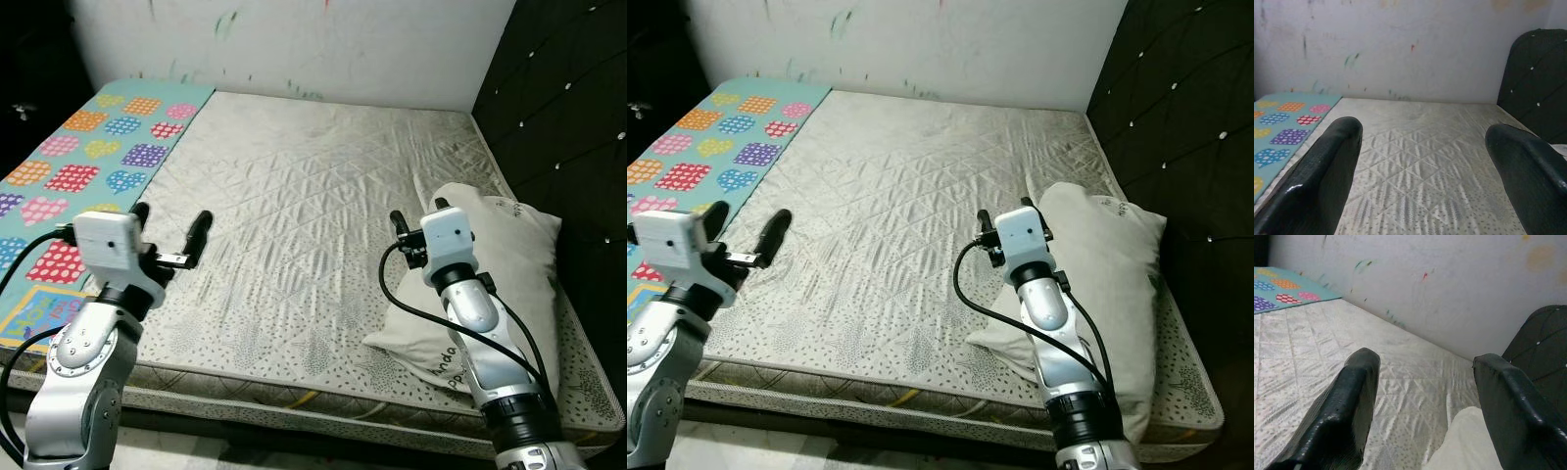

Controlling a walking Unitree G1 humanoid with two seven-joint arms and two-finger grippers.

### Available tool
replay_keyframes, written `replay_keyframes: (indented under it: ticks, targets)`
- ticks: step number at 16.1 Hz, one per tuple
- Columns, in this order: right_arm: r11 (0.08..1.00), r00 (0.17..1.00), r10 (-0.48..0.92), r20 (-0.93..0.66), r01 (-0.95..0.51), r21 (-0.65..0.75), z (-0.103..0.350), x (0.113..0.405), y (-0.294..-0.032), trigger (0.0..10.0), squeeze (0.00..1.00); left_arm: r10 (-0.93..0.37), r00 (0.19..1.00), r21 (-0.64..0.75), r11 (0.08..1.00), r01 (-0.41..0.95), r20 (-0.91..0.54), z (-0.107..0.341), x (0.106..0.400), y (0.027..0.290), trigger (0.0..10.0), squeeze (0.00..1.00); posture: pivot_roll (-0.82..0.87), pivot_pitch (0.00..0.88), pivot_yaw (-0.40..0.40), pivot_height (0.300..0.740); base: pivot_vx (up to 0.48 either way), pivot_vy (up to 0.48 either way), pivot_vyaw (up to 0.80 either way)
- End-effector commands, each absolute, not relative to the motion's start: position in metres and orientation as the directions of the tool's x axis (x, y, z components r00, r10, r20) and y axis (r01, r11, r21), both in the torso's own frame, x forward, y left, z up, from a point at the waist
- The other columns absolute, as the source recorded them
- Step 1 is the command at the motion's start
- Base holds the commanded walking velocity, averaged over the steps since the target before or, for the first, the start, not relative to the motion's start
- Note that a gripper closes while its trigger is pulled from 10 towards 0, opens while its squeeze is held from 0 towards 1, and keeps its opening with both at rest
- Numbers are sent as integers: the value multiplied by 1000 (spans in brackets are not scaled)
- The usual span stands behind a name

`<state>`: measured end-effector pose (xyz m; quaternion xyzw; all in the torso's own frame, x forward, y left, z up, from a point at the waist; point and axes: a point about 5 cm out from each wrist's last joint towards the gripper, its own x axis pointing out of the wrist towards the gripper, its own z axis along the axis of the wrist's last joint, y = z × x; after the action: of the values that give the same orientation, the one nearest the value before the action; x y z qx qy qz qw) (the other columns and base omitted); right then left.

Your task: Clean up the room

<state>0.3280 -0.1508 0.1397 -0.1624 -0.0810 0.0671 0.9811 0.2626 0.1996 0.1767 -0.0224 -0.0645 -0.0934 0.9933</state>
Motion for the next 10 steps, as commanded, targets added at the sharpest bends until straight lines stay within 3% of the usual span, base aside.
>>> replay_keyframes:
  ticks: [1,10]
  targets:
    - [937,974,160,159,-99,-336,145,331,-150,10000,0,-197,971,-34,979,203,133,181,265,197,10000,0,-22,0,-39,740,0,0,0]
    - [956,987,68,147,-22,-293,139,319,-167,10000,0,-207,978,-58,977,206,2,134,281,177,10000,0,-147,0,-16,740,0,0,0]
